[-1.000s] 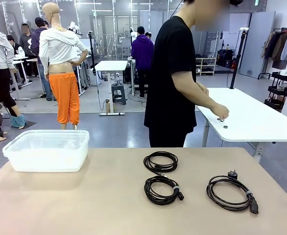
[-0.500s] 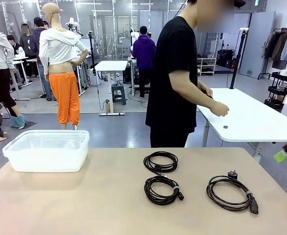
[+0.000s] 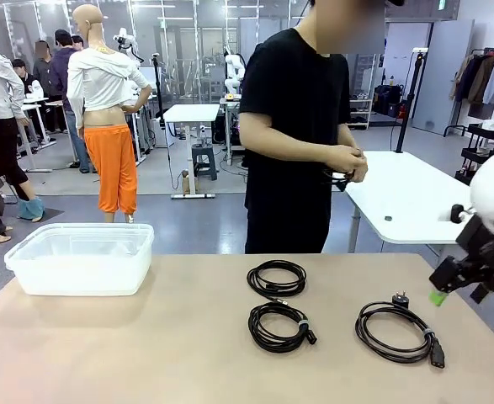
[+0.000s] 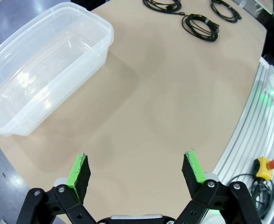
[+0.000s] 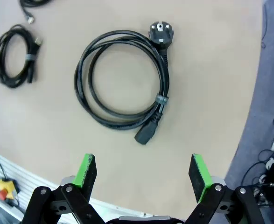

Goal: Organize and store the cables.
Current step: Place the Power Cable into the Organizing box.

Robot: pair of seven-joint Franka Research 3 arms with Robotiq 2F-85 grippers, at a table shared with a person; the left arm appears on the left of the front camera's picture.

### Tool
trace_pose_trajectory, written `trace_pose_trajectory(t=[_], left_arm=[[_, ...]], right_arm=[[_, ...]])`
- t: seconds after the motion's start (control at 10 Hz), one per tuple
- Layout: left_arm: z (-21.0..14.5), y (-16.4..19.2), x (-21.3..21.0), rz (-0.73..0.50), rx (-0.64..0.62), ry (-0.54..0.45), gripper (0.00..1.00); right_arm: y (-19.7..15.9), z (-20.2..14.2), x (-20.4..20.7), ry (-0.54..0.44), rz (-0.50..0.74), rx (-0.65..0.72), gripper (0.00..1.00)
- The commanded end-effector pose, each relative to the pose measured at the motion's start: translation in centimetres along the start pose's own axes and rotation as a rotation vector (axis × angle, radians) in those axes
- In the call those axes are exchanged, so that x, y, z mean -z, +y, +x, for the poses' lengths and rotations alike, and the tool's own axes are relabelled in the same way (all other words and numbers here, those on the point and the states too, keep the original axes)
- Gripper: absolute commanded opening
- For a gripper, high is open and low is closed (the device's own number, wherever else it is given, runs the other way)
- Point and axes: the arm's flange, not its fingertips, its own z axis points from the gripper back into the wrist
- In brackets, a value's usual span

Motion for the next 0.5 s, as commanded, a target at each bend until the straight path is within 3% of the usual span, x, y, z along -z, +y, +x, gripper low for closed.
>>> trace_pose_trajectory(t=[0.0,0.4], left_arm=[[0.0,0.0,0.0,-0.008,0.003,-0.011,1.00],[0.0,0.0,0.0,-0.008,0.003,-0.011,1.00]], right_arm=[[1.0,1.6,3.7,-0.026,-0.067,0.094,1.00],[0.7,3.0,7.8,0.011,-0.144,0.132,1.00]])
